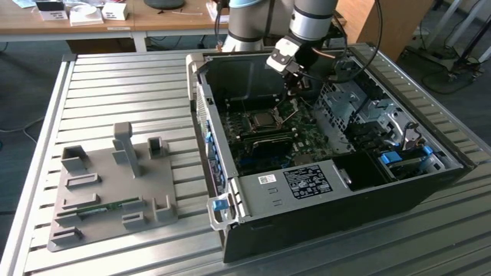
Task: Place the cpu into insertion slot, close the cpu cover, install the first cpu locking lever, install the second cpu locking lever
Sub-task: 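Close the cpu cover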
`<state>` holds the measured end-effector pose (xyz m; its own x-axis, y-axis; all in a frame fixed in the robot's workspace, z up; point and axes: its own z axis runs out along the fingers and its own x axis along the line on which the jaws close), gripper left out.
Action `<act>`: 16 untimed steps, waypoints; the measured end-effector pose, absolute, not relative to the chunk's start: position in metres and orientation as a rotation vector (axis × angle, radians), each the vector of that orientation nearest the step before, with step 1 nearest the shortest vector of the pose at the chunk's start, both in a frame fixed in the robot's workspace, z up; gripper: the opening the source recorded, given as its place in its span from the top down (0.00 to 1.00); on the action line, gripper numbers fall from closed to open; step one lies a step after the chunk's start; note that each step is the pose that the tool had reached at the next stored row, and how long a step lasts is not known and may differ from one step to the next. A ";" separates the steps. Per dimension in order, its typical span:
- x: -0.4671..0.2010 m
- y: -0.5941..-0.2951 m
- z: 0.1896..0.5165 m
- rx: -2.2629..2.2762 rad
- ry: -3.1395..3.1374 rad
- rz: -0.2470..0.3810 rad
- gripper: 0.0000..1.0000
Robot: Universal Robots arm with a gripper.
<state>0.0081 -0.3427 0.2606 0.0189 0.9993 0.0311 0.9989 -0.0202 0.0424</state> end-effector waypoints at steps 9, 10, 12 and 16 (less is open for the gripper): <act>0.016 -0.343 0.261 2.236 2.193 0.081 0.89; 0.016 -0.343 0.260 2.236 2.193 0.082 0.89; 0.017 -0.343 0.261 2.236 2.193 0.081 0.89; 0.018 -0.343 0.261 2.236 2.193 0.081 0.89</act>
<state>0.0184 -0.3427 0.2605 0.0188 0.9993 0.0312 0.9989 -0.0202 0.0424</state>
